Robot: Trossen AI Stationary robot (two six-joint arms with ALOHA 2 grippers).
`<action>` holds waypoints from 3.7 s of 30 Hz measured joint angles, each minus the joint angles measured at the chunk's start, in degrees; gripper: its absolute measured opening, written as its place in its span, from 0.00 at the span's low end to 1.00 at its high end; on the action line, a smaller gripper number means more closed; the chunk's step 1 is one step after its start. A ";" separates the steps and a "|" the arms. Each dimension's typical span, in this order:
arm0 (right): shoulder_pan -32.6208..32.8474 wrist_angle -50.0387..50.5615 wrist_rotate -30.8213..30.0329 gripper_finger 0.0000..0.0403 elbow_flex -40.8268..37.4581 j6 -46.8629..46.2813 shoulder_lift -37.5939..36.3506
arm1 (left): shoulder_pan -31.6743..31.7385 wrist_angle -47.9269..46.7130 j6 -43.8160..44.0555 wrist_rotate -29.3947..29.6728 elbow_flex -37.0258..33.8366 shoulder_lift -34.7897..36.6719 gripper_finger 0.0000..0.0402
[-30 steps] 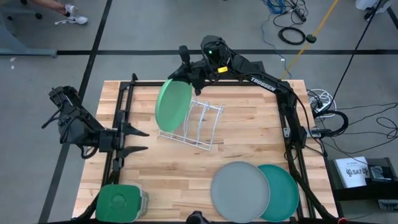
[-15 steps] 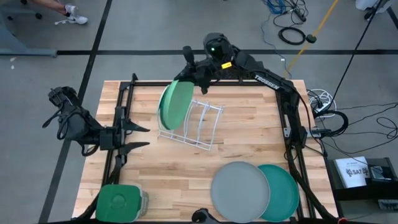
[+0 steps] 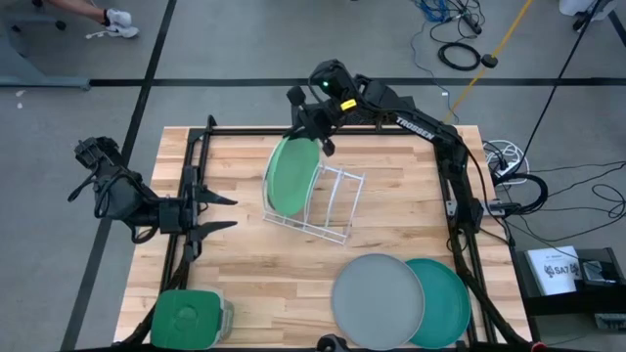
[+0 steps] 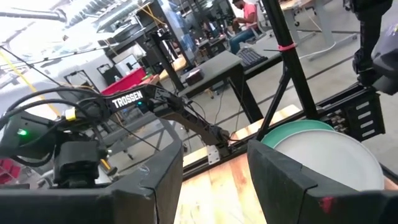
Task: Sort dishes
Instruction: Put the light green plate into the white dish rack, then put the gray plate into the white dish rack
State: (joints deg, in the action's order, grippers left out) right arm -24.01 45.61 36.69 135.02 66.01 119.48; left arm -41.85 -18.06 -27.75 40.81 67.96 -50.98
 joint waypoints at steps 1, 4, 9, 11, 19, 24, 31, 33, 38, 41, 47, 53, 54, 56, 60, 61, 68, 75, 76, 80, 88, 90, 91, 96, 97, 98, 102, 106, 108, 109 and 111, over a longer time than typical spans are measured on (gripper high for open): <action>0.06 1.23 -0.64 0.04 0.00 -0.31 0.00 | 0.00 0.00 0.00 -0.10 0.00 0.00 0.45; 0.62 3.73 -1.74 0.06 0.00 -0.93 0.00 | 0.00 0.00 -0.04 -0.12 0.00 0.00 0.45; 1.54 3.82 -2.15 0.10 0.00 -5.20 0.04 | 0.00 0.00 -0.04 -0.12 0.00 0.00 0.45; 1.97 4.04 -2.25 0.13 0.00 -6.73 0.09 | 0.00 0.01 0.00 -0.12 0.00 0.00 0.45; 3.40 5.37 -2.86 0.37 -0.02 -12.31 0.13 | 0.00 0.00 0.02 -0.12 0.00 0.00 0.45; 4.27 7.05 -6.78 0.52 -0.02 -14.28 0.13 | 0.00 -0.48 0.04 -0.12 0.00 0.00 0.45; 5.31 9.07 -7.29 0.61 -0.02 -17.96 0.13 | 0.00 -0.50 0.33 -0.70 0.00 -0.04 0.45; 5.79 10.73 -8.76 0.62 -0.02 -19.58 0.13 | 0.00 -0.52 0.37 -0.71 0.00 -0.04 0.45; 6.50 14.70 -11.45 0.63 -0.02 -25.15 0.13 | 0.00 -0.54 0.37 -0.72 0.00 -0.06 0.45; 7.02 15.99 -15.21 0.63 -0.02 -27.57 0.13 | 0.00 -0.53 0.39 -0.71 0.00 -0.20 0.45; 8.66 19.39 -29.96 0.63 -0.02 -28.97 0.13 | 0.00 -0.58 0.47 -0.74 0.00 -1.05 0.45; 12.09 23.64 -32.77 0.63 -0.02 -33.49 -0.10 | 0.00 -1.98 1.48 -0.74 0.00 -2.92 0.45; 12.92 24.97 -32.70 0.63 -0.02 -34.71 -0.17 | 0.00 -2.50 1.82 -0.74 0.00 -3.25 0.45; 14.59 28.41 -32.55 0.63 -0.02 -37.32 -0.20 | 0.00 -2.82 1.97 -0.76 0.00 -4.14 0.45; 18.17 35.28 -32.76 0.62 -0.02 -44.47 -0.14 | 0.00 -2.89 2.25 -2.07 0.00 -6.32 0.45; 19.20 36.99 -32.77 0.61 -0.02 -46.80 -0.11 | 0.00 -2.83 2.79 -2.74 0.00 -6.94 0.45; 29.31 44.14 -33.73 0.51 -0.02 -64.61 -0.01 | -0.01 -2.27 6.55 -6.91 0.00 -11.48 0.45; 42.07 43.07 -35.65 0.46 -0.02 -80.79 0.27 | -0.02 -1.38 9.46 -7.75 0.00 -16.49 0.45; 43.91 42.74 -36.97 0.45 -0.02 -83.28 0.44 | -0.02 -1.00 9.45 -7.73 0.00 -17.16 0.45; 50.90 42.15 -42.17 0.44 -0.06 -93.16 1.43 | -0.02 1.38 8.77 -7.73 0.00 -19.02 0.45; 62.74 43.58 -47.63 0.42 -0.04 -110.50 8.37 | 0.00 5.28 7.96 -9.72 0.00 -22.04 0.45; 64.93 43.54 -47.38 0.42 -0.06 -114.24 10.72 | 0.02 6.62 8.02 -10.17 0.00 -23.11 0.45; 65.99 43.53 -46.94 0.41 -0.08 -116.29 11.77 | 0.07 7.37 8.25 -10.58 0.00 -23.67 0.45; 71.85 43.27 -43.98 0.41 -0.08 -129.53 14.78 | 0.15 10.10 9.46 -11.27 0.00 -26.43 0.45; 73.14 43.24 -43.85 0.41 -0.08 -132.79 15.12 | 0.15 10.66 9.50 -11.34 0.00 -26.99 0.45; 74.33 43.14 -43.85 0.41 -0.08 -136.14 15.30 | 0.15 11.06 9.76 -11.64 0.00 -27.56 0.45; 79.18 43.20 -43.87 0.41 -0.06 -150.32 15.25 | 0.15 13.38 11.37 -13.23 0.00 -29.19 0.45; 83.87 43.18 -42.56 0.41 -0.06 -162.29 14.88 | 0.15 14.56 12.46 -14.76 0.00 -30.27 0.45; 86.03 43.04 -42.22 0.41 -0.06 -166.62 14.80 | 0.09 14.65 13.45 -15.32 0.00 -30.48 0.45; 87.04 43.04 -42.19 0.41 -0.06 -168.68 14.80 | 0.09 14.74 13.91 -15.42 0.00 -30.54 0.45; 88.89 43.08 -42.01 0.41 -0.06 -172.58 14.80 | 0.09 14.75 13.99 -15.84 0.00 -30.89 0.45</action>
State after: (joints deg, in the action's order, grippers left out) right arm 64.88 88.69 -5.32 134.96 -106.57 134.28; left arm -41.76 -3.31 -13.76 24.97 67.96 -81.87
